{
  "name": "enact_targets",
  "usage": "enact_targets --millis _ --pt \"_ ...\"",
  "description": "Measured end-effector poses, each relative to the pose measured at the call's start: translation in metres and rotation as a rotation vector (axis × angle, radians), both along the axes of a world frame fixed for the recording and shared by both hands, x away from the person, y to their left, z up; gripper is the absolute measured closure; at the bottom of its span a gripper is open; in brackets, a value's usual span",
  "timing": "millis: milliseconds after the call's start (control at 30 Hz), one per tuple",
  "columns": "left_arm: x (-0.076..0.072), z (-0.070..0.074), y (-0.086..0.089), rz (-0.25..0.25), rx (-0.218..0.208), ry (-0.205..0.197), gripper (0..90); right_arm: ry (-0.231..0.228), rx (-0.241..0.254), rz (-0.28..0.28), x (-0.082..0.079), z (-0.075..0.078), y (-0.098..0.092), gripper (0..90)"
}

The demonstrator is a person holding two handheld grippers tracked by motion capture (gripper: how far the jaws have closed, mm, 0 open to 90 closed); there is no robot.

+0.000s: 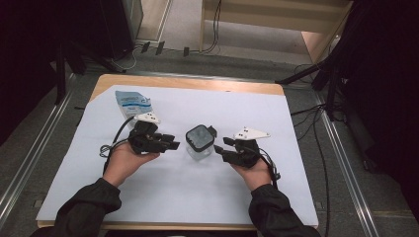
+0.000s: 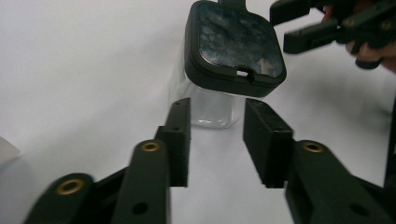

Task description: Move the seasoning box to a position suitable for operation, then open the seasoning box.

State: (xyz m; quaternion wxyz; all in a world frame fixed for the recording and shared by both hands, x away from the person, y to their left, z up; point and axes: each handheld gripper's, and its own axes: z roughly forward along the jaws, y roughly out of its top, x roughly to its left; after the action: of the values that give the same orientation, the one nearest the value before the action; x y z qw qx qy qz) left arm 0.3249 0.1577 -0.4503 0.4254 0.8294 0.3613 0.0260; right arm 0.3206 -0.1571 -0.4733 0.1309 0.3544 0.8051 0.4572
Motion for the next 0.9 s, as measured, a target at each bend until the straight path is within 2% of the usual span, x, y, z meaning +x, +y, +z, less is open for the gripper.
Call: enact_targets --millis 33,67,133,233,267,367,433,533,633,900 --pt "0.000 0.000 0.000 0.000 0.000 0.000 70.0 0.000 0.005 0.001 0.002 0.001 0.000 58.8" --pt "-0.001 0.000 -0.002 -0.008 0.013 -0.015 70.0 0.000 0.005 0.001 0.002 0.001 0.000 58.8" --pt "-0.002 -0.002 -0.004 -0.020 0.028 -0.040 83.8 0.010 0.004 0.020 0.011 0.000 0.001 67.9" --pt "-0.003 -0.007 -0.007 -0.037 0.025 -0.041 88.3 0.018 -0.002 0.017 0.015 -0.003 0.001 72.8" --pt "-0.003 -0.007 -0.009 -0.049 0.039 -0.041 88.7 0.023 0.002 0.021 0.016 -0.004 0.001 75.1" --pt "-0.003 -0.008 -0.011 -0.037 0.031 -0.035 89.2 0.024 0.006 0.024 0.019 -0.007 0.002 80.5" --pt "-0.003 -0.009 -0.011 -0.026 0.034 -0.039 89.3 0.043 0.010 0.030 0.021 -0.009 0.003 83.6" --pt "-0.002 -0.012 -0.011 -0.009 0.022 -0.024 89.2 0.069 0.024 0.043 0.026 -0.013 0.004 90.0" --pt "-0.002 -0.013 -0.013 0.003 0.022 -0.029 89.2 0.084 0.033 0.046 0.029 -0.014 0.005 90.0" --pt "-0.003 -0.019 -0.018 0.010 0.002 -0.029 89.7 0.079 0.029 0.051 0.036 -0.016 0.010 90.0"
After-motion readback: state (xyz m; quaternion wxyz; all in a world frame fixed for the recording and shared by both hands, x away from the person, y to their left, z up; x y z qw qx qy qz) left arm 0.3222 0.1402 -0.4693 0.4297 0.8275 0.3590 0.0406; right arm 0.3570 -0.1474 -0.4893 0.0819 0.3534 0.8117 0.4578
